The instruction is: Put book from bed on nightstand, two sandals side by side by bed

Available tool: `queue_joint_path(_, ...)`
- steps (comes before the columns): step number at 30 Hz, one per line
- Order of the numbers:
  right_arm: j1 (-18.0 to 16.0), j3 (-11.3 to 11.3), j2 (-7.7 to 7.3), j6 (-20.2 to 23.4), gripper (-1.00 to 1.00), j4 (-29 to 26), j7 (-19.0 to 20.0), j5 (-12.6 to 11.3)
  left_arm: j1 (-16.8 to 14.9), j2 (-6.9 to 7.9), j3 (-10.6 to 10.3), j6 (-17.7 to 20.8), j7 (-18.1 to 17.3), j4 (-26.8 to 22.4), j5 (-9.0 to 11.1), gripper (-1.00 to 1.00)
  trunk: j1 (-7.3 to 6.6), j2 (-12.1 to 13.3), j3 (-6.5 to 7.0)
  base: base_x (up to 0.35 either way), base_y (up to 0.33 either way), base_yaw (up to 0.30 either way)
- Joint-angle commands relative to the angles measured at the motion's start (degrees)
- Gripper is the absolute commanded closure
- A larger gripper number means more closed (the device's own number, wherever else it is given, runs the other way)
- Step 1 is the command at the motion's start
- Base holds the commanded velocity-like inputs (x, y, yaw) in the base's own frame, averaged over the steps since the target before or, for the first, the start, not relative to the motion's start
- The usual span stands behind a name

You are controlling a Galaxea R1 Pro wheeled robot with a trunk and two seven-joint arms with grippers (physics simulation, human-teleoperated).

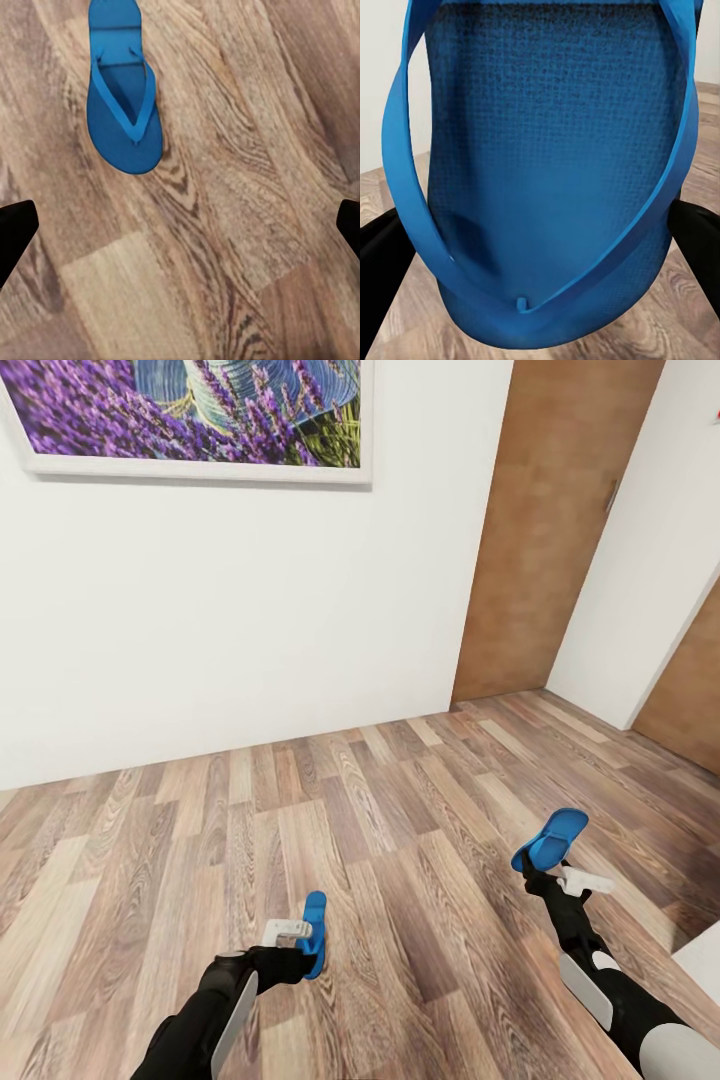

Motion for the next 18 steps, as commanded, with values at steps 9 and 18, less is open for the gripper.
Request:
queue_joint_path(9,-0.05,0.35,-0.06,-0.27,1.00,0.04,0.25,-0.61,-0.02,-0.01,-0.25,0.22,-0.03,-0.06,0.00,-1.00,-0.01,-0.02,-0.05,0.116,0.000,0.000)
queue_joint_path(18,-0.05,0.42,-0.06,-0.27,1.00,0.04,0.25,-0.61,-0.02,-0.01,-0.33,0.15,0.00,-0.03,-0.07,-1.00,-0.01,-0.02,-0.05,0.233,0.000,0.000)
